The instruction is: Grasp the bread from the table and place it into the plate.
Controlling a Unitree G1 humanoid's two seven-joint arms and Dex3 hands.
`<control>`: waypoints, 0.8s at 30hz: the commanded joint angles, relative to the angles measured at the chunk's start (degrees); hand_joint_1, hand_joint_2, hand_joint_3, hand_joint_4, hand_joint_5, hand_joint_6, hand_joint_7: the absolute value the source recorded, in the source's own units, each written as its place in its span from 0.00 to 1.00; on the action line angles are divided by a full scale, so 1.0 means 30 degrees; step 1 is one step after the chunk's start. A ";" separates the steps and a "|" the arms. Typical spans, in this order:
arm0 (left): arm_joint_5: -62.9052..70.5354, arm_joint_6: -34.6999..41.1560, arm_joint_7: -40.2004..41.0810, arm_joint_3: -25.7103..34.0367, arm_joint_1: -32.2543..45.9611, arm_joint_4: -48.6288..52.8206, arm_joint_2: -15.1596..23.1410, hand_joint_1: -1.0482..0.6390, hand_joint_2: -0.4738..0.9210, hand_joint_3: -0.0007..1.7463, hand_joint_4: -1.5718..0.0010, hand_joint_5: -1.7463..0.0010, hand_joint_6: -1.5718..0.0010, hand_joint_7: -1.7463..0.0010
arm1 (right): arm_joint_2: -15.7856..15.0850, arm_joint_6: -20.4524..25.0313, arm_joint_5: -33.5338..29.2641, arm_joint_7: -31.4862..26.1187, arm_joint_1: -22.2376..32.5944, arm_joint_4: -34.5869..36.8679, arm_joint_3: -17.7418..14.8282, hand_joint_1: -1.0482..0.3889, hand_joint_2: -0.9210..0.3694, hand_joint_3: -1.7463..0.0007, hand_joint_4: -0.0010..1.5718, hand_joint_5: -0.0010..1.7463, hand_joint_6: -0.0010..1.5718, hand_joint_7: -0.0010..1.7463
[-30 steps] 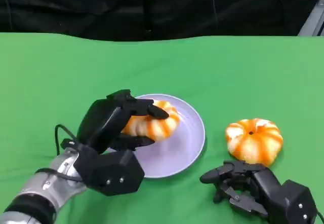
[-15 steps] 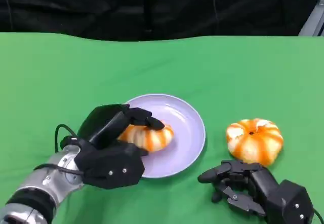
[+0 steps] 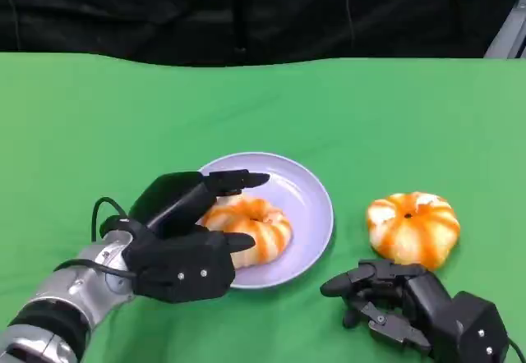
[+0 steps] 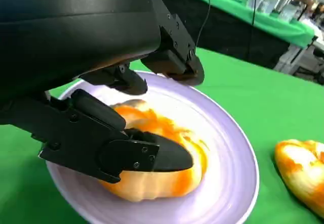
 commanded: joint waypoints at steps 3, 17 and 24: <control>-0.0749 -0.0133 -0.1055 0.0395 -0.0065 -0.0364 0.0461 0.07 1.00 0.42 0.79 1.00 0.82 1.00 | -0.0012 0.0404 0.0077 0.0218 0.0221 0.0103 -0.0021 0.71 0.00 0.79 0.50 0.72 0.69 0.24; -0.2758 -0.2774 0.0669 0.2451 0.1417 -0.0937 0.0138 0.05 1.00 0.44 0.83 0.99 0.87 1.00 | -0.0093 0.0257 -0.0233 0.0000 0.0258 0.0196 0.0088 0.72 0.00 0.79 0.50 0.72 0.70 0.23; -0.5337 -0.4424 -0.0942 0.4162 0.2055 -0.0948 -0.0219 0.08 1.00 0.39 0.79 0.98 0.86 1.00 | -0.0048 0.0453 -0.0184 0.0023 0.0294 0.0151 0.0077 0.72 0.00 0.78 0.50 0.72 0.70 0.22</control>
